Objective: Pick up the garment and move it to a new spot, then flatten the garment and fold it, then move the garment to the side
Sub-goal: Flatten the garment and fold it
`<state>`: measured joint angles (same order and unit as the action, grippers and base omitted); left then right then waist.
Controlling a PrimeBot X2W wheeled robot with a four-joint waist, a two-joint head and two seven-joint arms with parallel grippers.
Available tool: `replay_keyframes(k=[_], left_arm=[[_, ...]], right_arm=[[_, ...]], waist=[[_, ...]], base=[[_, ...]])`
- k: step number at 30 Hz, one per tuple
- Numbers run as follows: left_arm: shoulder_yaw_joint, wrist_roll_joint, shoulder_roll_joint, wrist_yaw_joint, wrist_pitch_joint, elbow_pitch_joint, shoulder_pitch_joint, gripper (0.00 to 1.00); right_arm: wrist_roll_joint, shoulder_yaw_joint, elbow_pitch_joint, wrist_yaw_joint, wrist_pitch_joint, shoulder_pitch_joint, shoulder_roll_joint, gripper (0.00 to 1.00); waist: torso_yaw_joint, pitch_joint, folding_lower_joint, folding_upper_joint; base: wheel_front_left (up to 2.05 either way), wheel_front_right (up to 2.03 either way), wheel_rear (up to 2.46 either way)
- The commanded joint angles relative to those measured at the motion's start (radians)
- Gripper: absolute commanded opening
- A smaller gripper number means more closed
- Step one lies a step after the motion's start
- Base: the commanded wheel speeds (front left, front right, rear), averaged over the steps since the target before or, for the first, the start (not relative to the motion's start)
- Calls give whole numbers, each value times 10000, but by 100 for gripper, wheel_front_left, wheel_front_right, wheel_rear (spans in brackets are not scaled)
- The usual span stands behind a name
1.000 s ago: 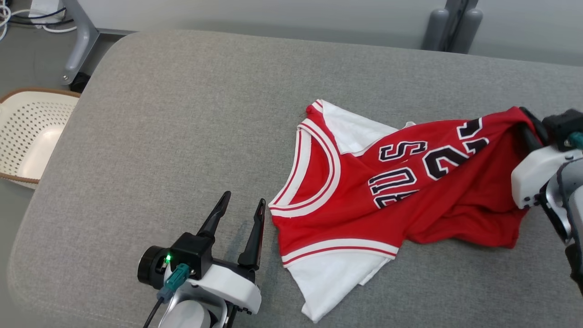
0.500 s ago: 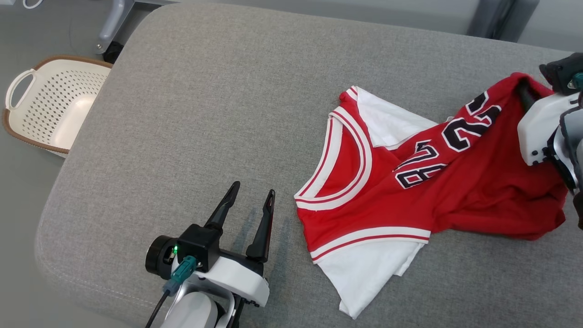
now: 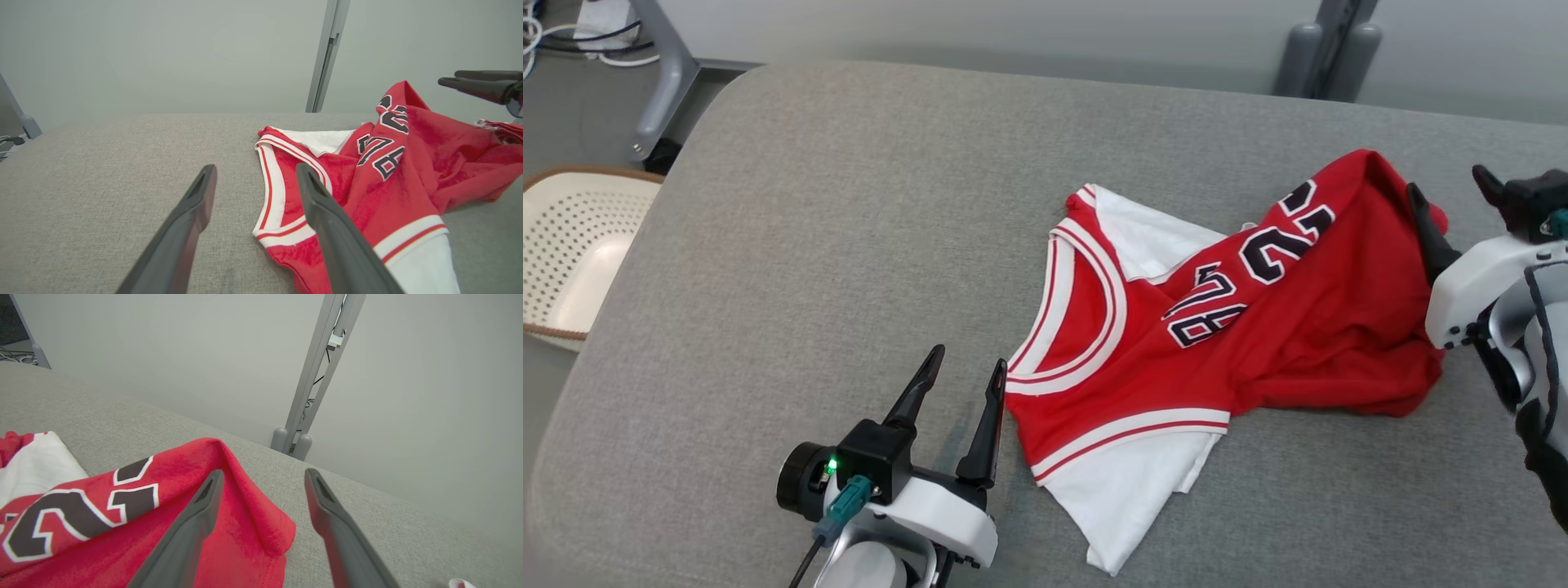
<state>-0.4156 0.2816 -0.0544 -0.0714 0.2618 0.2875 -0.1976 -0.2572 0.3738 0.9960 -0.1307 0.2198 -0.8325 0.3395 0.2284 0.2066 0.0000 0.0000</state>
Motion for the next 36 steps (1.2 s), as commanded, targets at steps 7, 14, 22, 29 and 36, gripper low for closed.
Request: replay_keyframes(k=[7, 14, 22, 29, 36], left_arm=[[80, -93, -189, 15, 38, 49, 229, 100], [48, -72, -279, -16, 31, 77, 275, 100], [40, -5, -425, -69, -36, -6, 305, 100], [-12, 22, -496, -96, -101, -52, 228, 100], [-32, 82, -520, -135, -98, -85, 116, 100]], right_arm=[[-750, -671, -1260, -1, 412, 1849, -288, 100], [-778, -1159, -2099, -1, 419, 3354, -675, 100], [-687, -1516, -2729, -1, 49, 4386, -1294, 100], [-624, -1439, -2970, -1, -254, 4635, -1586, 100], [-391, -1062, -2412, -1, -727, 4251, -1811, 100]], waist=[[-1025, -486, 0, 0], [-1363, -704, 0, 0], [-1547, -809, 0, 0], [-1481, -795, 0, 0], [-1408, -707, 0, 0]], base=[[0, 0, 0], [0, 0, 0], [0, 0, 0], [0, 0, 0], [0, 0, 0]])
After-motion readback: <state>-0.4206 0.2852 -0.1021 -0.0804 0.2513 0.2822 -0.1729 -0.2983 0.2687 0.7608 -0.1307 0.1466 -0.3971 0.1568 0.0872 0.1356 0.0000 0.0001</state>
